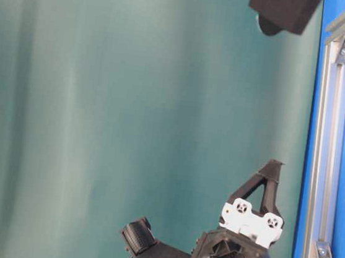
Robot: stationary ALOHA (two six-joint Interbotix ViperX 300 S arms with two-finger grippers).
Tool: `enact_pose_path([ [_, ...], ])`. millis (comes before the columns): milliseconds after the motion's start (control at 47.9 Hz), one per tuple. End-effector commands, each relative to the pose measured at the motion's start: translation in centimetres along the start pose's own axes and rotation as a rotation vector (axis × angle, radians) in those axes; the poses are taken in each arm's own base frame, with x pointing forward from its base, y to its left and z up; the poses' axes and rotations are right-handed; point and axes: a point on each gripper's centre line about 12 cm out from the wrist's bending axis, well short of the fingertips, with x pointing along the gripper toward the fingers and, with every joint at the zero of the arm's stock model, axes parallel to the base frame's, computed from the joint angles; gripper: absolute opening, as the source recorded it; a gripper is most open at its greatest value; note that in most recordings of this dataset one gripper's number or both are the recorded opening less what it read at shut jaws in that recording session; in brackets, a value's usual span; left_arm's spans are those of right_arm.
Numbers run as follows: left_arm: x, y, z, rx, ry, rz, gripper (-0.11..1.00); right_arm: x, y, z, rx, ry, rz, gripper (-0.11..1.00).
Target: Insert the wire through the string loop located on the right side.
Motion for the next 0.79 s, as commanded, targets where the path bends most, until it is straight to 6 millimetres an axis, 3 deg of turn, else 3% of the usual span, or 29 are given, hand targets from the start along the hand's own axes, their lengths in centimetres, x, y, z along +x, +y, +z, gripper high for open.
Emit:
enact_pose_path([
  [0, -0.2, -0.1, 1.4, -0.002, -0.041, -0.004, 0.00, 0.1, 0.4, 1.1, 0.001, -0.037, 0.010, 0.22],
  [84, -0.2, -0.2, 1.4, -0.001, -0.041, -0.006, 0.00, 0.1, 0.4, 1.2, -0.001, -0.038, 0.011, 0.05],
  [167, -0.2, -0.2, 1.4, -0.001, -0.041, -0.006, 0.00, 0.1, 0.4, 1.3, -0.003, -0.043, 0.013, -0.03],
  [543, -0.2, -0.1, 1.4, -0.002, -0.038, -0.004, 0.00, 0.1, 0.4, 1.3, -0.004, -0.043, 0.014, -0.04],
  [773, -0.2, -0.2, 1.4, -0.001, -0.038, -0.006, 0.00, -0.6, 0.8, 3.1, -0.001, -0.071, 0.022, -0.04],
])
